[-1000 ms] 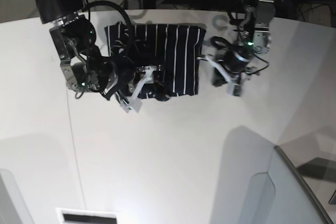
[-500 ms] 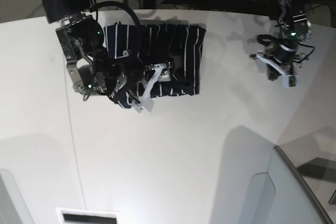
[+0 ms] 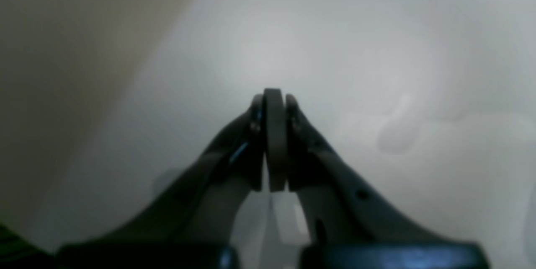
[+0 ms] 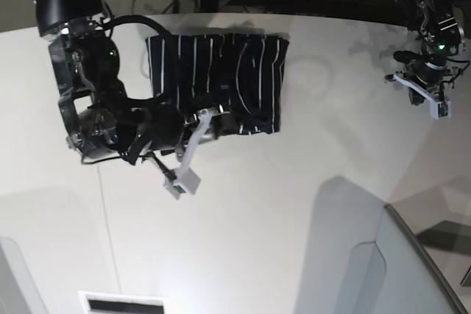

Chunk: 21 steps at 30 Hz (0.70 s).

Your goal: Layout the t-shirt on the table in an organized manner, then fold the t-shirt properly

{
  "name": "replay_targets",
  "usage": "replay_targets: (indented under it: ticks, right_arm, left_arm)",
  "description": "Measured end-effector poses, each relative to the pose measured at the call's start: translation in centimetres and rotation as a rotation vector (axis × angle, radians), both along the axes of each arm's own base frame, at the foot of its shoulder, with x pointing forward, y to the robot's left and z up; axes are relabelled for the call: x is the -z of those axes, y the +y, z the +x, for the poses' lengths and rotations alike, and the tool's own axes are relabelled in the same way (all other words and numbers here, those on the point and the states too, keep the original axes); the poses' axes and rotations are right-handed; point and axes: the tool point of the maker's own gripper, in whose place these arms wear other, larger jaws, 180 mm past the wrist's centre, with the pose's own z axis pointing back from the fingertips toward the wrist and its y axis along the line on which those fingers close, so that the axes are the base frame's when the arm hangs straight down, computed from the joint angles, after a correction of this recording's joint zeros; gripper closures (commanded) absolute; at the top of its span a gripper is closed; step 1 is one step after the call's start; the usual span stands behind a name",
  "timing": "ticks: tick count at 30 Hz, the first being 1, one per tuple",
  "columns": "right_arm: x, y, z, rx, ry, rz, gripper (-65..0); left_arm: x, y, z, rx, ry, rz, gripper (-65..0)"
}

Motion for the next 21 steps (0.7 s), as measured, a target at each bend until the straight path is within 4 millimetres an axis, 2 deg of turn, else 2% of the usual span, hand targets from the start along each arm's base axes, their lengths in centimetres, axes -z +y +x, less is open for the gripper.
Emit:
replay_targets:
  ticks: [1,3,8,11,13,18,19,21]
  right_arm:
    - [0.1,0.0,0.1,-0.003,-0.01,-0.004,-5.9]
    - [-0.2,0.4,0.7,-0.03,-0.069,-0.034,-2.1]
    - [-0.4,0.9,1.6,-0.227,-0.279,-0.279,-4.4]
    - [0.8,3.1,-1.0,-0.372,-0.332,-0.362,-8.3]
    - [1.4,4.0,-1.8,-0.433,-0.385,-0.429,-15.8]
    - [0.9,5.3,-0.1,-0.447,-0.538,-0.57,-46.8]
    - [1.1,5.8,-0.3,-0.454,-0.533,-0.568,-50.1]
    - [1.5,7.1,-0.7,-0.472,-0.522,-0.547,-50.4]
  left_arm:
    - [0.2,-0.1,-0.3,0.001,0.006,-0.004,0.0]
    - [0.5,-0.5,-0.6,0.001,0.016,-0.013,0.0]
    - [0.1,-0.5,-0.1,0.006,-0.001,-0.01,0.0]
    - [0.2,-0.5,-0.2,0.006,0.001,-0.01,0.0]
    - [0.2,-0.5,-0.2,0.005,0.001,-0.009,0.0]
    - [0.2,-0.5,-0.2,0.005,0.002,-0.01,0.0]
    - [0.2,-0.5,-0.2,0.005,0.002,-0.01,0.0]
    - [0.3,-0.5,-0.2,0.005,0.003,-0.01,0.0]
